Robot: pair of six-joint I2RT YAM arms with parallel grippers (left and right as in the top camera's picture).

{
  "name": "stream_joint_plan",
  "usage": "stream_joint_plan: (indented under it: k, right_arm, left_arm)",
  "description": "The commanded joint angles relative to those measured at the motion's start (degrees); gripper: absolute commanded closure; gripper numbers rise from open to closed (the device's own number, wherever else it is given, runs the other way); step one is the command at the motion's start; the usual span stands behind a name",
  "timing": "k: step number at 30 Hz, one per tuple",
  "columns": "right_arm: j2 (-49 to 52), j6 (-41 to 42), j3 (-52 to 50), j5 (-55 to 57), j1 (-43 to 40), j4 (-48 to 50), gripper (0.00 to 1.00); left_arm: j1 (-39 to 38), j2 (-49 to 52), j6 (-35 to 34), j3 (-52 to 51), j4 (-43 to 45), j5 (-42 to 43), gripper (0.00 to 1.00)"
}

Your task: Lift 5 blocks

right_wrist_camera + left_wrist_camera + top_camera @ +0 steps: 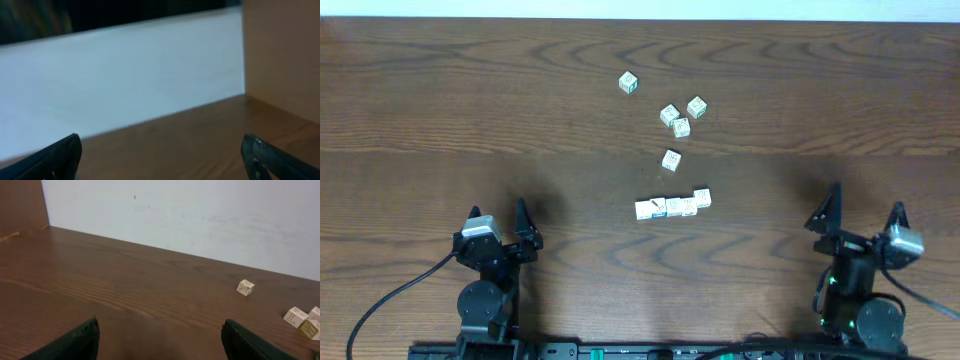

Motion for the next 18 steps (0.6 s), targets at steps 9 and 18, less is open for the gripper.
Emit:
stream_joint_plan:
  k: [9,18]
  right_arm:
    - [-3.1,1.0,-5.4,-9.2,-4.3,-3.1,0.01]
    - [-3.1,-2.7,-7.9,-9.7,-4.4,-8.5,0.01]
  left_arm:
    - [0.3,-0.3,-0.5,-0.6,-3.0,-1.2,0.21]
    - [0.3,-0.3,-0.5,-0.6,-3.0,-1.2,0.21]
